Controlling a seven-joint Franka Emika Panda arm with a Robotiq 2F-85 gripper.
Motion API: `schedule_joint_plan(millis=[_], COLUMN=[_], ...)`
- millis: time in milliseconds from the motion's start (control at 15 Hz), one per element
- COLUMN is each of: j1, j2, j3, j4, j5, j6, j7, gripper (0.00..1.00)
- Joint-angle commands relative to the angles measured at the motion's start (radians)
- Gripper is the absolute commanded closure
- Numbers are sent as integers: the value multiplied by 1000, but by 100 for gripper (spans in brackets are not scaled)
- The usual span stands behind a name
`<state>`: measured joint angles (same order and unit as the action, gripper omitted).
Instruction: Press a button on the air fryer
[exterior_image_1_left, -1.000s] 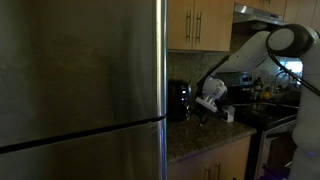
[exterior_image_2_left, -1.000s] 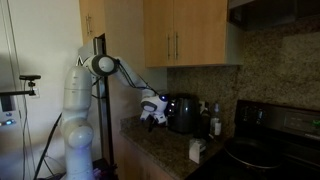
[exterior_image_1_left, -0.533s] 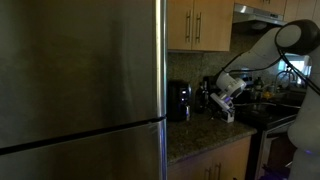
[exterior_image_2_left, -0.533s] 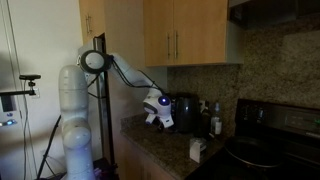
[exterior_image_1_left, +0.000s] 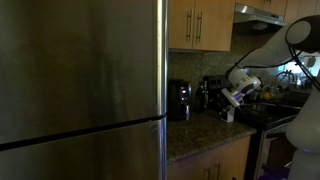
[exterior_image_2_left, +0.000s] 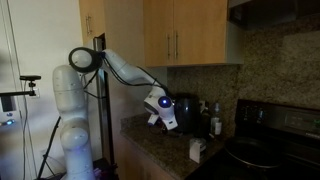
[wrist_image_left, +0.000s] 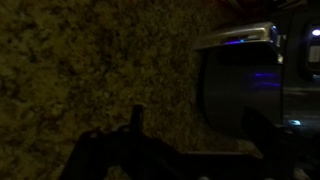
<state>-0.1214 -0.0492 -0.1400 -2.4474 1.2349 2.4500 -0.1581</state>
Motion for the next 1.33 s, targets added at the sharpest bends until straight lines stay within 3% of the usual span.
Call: schedule_joint_plan(millis=[0,133,267,333,400,467,667,733,1067,1200,1267], j1=[-2,-6,-14,70,79,27,90,117,223,258,246], j2=[-12,-15,-8,-106,-113,-36,-89,8,128,190,124], j3=[0,-5,-7,87,97,41,107,136,245,275,260], j4=[74,101,107,37,39,90,69,123,162,224,151], j5=[139,153,30,62,108,74,86,95,172,293,204], j6=[39,-21,-35,137,159,59,152,211,336,454,380], j7=[-98,-169,-165,-81,-68,-113,-47,-58,-106,-139,-85], gripper=[0,0,0,0,0,0,0,0,0,0,0])
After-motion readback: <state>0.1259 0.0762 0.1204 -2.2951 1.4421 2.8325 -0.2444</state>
